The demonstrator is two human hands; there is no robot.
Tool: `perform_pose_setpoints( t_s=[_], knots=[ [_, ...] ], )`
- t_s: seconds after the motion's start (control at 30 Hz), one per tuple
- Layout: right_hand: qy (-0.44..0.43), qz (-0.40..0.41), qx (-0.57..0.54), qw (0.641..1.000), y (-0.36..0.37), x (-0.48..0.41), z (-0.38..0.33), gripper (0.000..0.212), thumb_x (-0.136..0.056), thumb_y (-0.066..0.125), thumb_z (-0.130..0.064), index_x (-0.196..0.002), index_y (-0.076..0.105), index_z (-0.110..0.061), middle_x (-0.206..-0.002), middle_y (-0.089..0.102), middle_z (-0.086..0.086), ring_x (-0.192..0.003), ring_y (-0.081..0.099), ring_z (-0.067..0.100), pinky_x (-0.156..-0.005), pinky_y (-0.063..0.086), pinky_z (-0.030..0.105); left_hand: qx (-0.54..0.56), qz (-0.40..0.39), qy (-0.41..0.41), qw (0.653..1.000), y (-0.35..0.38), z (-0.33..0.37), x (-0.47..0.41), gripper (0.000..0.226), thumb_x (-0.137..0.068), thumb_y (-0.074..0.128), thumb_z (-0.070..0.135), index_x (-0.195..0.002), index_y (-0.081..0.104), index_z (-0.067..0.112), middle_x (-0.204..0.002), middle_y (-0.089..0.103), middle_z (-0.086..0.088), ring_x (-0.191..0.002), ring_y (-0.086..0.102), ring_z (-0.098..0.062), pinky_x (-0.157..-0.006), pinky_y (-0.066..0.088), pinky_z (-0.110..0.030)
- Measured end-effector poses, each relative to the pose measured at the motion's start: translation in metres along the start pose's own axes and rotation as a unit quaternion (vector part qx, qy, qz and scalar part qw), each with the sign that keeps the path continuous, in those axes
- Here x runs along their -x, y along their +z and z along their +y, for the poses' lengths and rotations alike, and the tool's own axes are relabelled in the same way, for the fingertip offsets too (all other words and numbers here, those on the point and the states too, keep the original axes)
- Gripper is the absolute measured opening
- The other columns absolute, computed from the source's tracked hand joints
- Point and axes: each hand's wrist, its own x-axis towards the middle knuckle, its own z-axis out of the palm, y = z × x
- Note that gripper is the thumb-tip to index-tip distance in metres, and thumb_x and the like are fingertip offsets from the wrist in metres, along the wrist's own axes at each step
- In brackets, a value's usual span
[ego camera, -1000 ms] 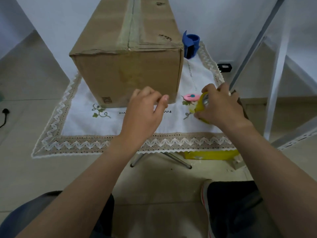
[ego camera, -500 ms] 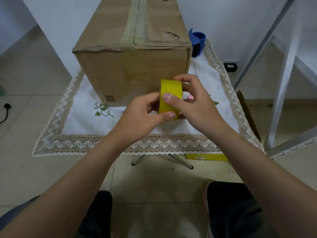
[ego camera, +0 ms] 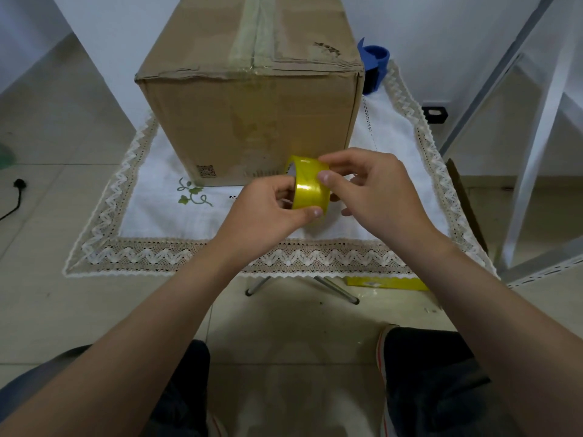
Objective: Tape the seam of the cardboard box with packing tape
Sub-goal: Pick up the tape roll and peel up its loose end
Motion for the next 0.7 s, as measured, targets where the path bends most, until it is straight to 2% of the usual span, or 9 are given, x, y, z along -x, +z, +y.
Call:
perform_pose_setpoints(
  t_s=[0.07, 0.17, 0.27, 0.33, 0.4, 0.5, 0.6, 0.7],
  knots=[
    [-0.003, -0.007, 0.002, 1.0, 0.0, -0.001, 0.002, 0.014, -0.094, 0.074, -0.026, -0.108, 0.077, -0.028, -0.092, 0.077, -0.009, -0.081, 0.073, 0.008, -0.074, 0.062, 0.04, 0.019, 0.003, -0.007, 1.0, 0.002, -0.002, -0.001, 0.014, -0.091, 0.081, 0.016, -0.104, 0.079, 0.021, -0.096, 0.083, 0.003, -0.089, 0.079, -0.011, -0.088, 0.064, -0.033],
    [-0.003, -0.018, -0.012, 1.0, -0.002, -0.003, 0.002, 0.014, -0.095, 0.074, -0.025, -0.109, 0.075, -0.027, -0.085, 0.078, -0.007, -0.066, 0.071, 0.005, -0.054, 0.056, 0.024, 0.043, 0.002, -0.016, 0.999, 0.004, -0.003, -0.002, 0.012, -0.096, 0.076, 0.018, -0.107, 0.078, 0.021, -0.097, 0.083, 0.001, -0.091, 0.079, -0.012, -0.087, 0.063, -0.032],
    [0.014, -0.025, -0.016, 0.999, -0.006, -0.007, 0.002, 0.016, -0.096, 0.073, -0.027, -0.112, 0.073, -0.026, -0.078, 0.077, -0.008, -0.056, 0.072, 0.015, -0.046, 0.058, 0.032, 0.034, -0.01, -0.017, 0.999, 0.004, -0.003, -0.003, 0.01, -0.095, 0.077, 0.018, -0.105, 0.078, 0.022, -0.095, 0.083, 0.003, -0.088, 0.08, -0.011, -0.083, 0.063, -0.026],
    [0.016, -0.031, -0.008, 0.999, -0.009, -0.01, 0.001, 0.007, -0.095, 0.074, -0.027, -0.102, 0.075, -0.026, -0.076, 0.076, -0.009, -0.053, 0.071, 0.018, -0.044, 0.057, 0.033, 0.03, -0.013, -0.018, 0.999, 0.004, -0.003, -0.004, 0.01, -0.095, 0.077, 0.018, -0.102, 0.077, 0.025, -0.093, 0.083, 0.006, -0.087, 0.079, -0.01, -0.08, 0.062, -0.022],
    [0.013, -0.029, -0.002, 1.0, -0.011, -0.011, 0.001, 0.003, -0.094, 0.075, -0.026, -0.091, 0.075, -0.025, -0.074, 0.075, -0.007, -0.05, 0.069, 0.018, -0.042, 0.055, 0.033, 0.024, -0.011, -0.018, 0.999, 0.005, -0.002, -0.004, 0.011, -0.095, 0.077, 0.017, -0.104, 0.077, 0.023, -0.093, 0.083, 0.005, -0.086, 0.08, -0.01, -0.081, 0.063, -0.024],
    [-0.004, -0.008, 0.035, 0.999, -0.012, -0.012, 0.002, 0.011, -0.094, 0.075, -0.027, -0.083, 0.073, -0.028, -0.069, 0.073, -0.007, -0.047, 0.064, 0.012, -0.045, 0.052, 0.03, 0.012, 0.001, -0.014, 1.0, 0.01, 0.0, -0.001, 0.011, -0.097, 0.075, 0.017, -0.108, 0.077, 0.016, -0.093, 0.083, 0.0, -0.088, 0.08, -0.016, -0.087, 0.065, -0.037],
    [-0.032, 0.025, 0.101, 0.994, -0.008, -0.011, 0.003, 0.015, -0.094, 0.072, -0.03, -0.08, 0.068, -0.031, -0.062, 0.065, -0.011, -0.052, 0.058, 0.002, -0.057, 0.053, 0.033, -0.018, 0.015, -0.015, 1.0, 0.015, 0.003, 0.0, 0.018, -0.098, 0.073, 0.023, -0.106, 0.074, 0.007, -0.093, 0.081, -0.016, -0.091, 0.077, -0.036, -0.088, 0.061, -0.056],
    [-0.045, 0.036, 0.156, 0.986, -0.005, -0.006, 0.0, 0.012, -0.098, 0.067, -0.031, -0.087, 0.065, -0.032, -0.068, 0.062, -0.014, -0.068, 0.062, 0.009, -0.068, 0.054, 0.039, -0.088, 0.033, -0.005, 0.996, 0.019, 0.006, 0.0, 0.033, -0.095, 0.071, 0.036, -0.1, 0.071, 0.003, -0.09, 0.076, -0.024, -0.082, 0.072, -0.04, -0.079, 0.059, -0.057]
  ],
)
